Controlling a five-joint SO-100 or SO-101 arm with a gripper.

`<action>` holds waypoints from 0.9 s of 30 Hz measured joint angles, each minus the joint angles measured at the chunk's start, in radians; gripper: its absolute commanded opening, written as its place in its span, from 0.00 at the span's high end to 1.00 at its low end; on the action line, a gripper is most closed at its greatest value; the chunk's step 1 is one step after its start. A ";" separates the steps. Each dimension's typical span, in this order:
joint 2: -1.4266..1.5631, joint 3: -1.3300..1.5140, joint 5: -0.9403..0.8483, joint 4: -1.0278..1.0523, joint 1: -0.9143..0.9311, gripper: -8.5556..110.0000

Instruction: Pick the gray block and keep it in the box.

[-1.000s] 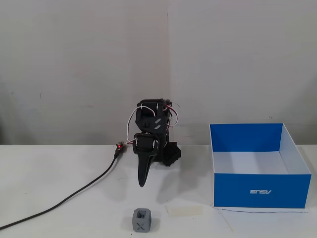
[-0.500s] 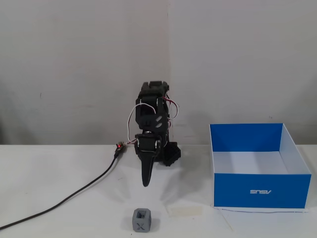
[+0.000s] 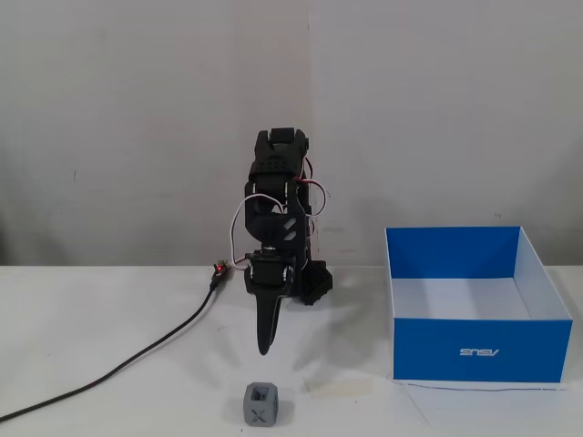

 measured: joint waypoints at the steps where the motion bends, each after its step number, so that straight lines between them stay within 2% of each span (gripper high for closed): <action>1: -0.021 -0.012 0.000 -0.006 0.000 0.77; 15: -0.425 -0.236 0.031 -0.025 0.032 0.71; 27: -0.627 -0.407 0.031 0.006 0.031 0.71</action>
